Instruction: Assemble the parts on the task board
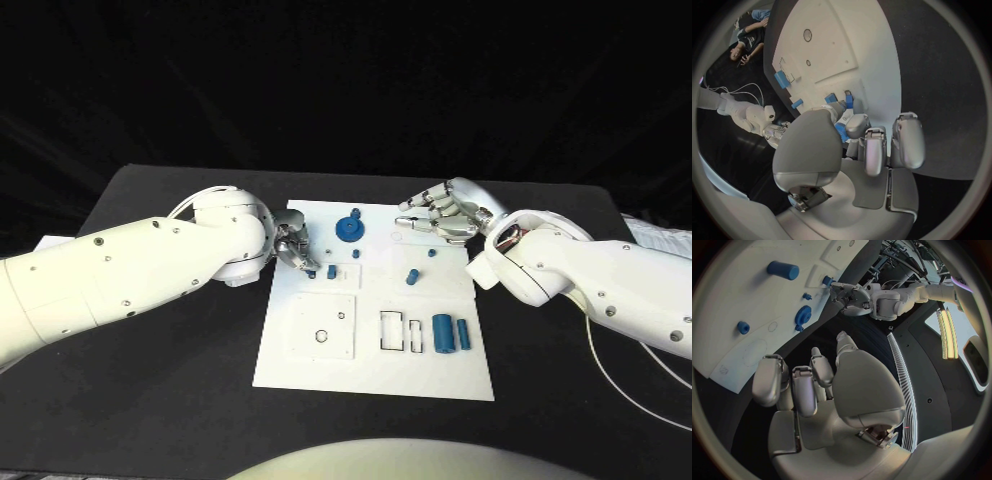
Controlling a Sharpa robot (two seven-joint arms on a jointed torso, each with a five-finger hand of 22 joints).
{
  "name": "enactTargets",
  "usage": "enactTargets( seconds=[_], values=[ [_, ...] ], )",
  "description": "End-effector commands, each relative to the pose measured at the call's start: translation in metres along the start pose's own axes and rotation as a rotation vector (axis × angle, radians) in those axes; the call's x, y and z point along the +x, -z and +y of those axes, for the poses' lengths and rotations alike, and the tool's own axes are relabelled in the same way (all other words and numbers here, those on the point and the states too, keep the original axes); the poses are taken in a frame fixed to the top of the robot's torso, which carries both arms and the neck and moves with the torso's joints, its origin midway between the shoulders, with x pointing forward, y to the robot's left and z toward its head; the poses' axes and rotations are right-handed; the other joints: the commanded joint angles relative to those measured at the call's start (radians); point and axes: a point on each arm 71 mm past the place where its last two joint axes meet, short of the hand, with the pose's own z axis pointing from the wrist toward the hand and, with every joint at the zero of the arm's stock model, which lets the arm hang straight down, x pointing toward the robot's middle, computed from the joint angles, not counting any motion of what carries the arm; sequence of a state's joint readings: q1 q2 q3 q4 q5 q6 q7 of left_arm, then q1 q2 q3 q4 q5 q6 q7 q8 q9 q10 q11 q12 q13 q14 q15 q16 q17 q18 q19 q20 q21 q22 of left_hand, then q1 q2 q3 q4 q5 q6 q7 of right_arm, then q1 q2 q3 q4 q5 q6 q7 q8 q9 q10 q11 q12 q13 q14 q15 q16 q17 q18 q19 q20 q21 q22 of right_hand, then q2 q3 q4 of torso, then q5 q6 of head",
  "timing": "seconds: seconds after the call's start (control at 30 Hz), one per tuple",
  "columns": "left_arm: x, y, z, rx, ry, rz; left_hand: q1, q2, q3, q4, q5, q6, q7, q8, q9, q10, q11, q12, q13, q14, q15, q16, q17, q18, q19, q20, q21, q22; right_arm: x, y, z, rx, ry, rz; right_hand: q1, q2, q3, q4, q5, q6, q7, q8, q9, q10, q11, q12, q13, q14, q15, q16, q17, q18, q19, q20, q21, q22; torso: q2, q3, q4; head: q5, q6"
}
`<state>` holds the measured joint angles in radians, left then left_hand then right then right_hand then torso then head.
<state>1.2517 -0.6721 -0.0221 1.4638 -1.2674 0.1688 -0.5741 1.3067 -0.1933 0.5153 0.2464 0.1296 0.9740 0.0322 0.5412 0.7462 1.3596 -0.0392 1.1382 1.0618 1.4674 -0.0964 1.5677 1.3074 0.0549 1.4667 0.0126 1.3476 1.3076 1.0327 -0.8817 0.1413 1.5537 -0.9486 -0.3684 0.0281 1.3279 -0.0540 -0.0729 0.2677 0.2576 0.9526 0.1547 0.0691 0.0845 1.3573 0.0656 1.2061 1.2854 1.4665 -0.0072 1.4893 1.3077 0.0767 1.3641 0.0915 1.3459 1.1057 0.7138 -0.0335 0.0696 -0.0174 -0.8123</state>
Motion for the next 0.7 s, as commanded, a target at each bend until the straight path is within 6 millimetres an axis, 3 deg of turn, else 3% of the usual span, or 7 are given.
enactTargets(
  seconds=[0.03,0.47,0.7],
  values=[
    [0.0025,0.0006,-0.0009,0.001,-0.022,0.008,0.009,0.002,0.156,-0.148,0.002,0.005,0.001,-0.001,0.001,0.010,0.000,0.003,0.000,0.103,0.006,0.003,0.263,0.000,0.018,0.008,0.004,0.112,0.0014,0.0000,0.0011,-0.014,0.004,0.011,0.000,0.010,-0.005,-0.001,0.006,0.008,-0.002,0.001,-0.001,-0.004,0.000,-0.002,0.000,0.071,-0.004,-0.007,0.119,0.015,-0.007,0.002,-0.006,-0.001,-0.001,0.0014,0.0015,0.001,0.000],
    [0.0062,0.0023,0.0009,-0.003,-0.034,0.027,0.008,0.002,0.157,-0.148,0.002,0.005,0.001,-0.002,0.000,0.009,0.000,0.002,-0.001,0.103,0.006,0.003,0.263,0.001,0.017,0.008,0.002,0.110,0.0007,0.0008,0.0006,-0.014,0.005,0.011,0.000,0.010,-0.005,-0.001,0.006,0.008,-0.002,0.001,-0.001,-0.004,0.000,-0.002,0.000,0.071,-0.004,-0.007,0.119,0.015,-0.007,0.002,-0.006,-0.001,0.001,-0.0010,-0.0016,0.005,-0.003],
    [0.0070,0.0030,0.0013,-0.002,-0.036,0.031,0.007,0.001,0.158,-0.148,0.002,0.006,0.001,-0.002,0.000,0.010,0.000,0.003,-0.001,0.103,0.006,0.003,0.263,0.001,0.017,0.008,0.003,0.111,0.0003,0.0010,0.0002,-0.013,0.005,0.010,0.000,0.010,-0.005,-0.001,0.006,0.008,-0.002,0.001,-0.001,-0.004,0.000,-0.002,0.000,0.071,-0.004,-0.007,0.119,0.015,-0.007,0.002,-0.006,-0.001,0.001,-0.0008,0.0006,0.002,-0.006]
  ],
)
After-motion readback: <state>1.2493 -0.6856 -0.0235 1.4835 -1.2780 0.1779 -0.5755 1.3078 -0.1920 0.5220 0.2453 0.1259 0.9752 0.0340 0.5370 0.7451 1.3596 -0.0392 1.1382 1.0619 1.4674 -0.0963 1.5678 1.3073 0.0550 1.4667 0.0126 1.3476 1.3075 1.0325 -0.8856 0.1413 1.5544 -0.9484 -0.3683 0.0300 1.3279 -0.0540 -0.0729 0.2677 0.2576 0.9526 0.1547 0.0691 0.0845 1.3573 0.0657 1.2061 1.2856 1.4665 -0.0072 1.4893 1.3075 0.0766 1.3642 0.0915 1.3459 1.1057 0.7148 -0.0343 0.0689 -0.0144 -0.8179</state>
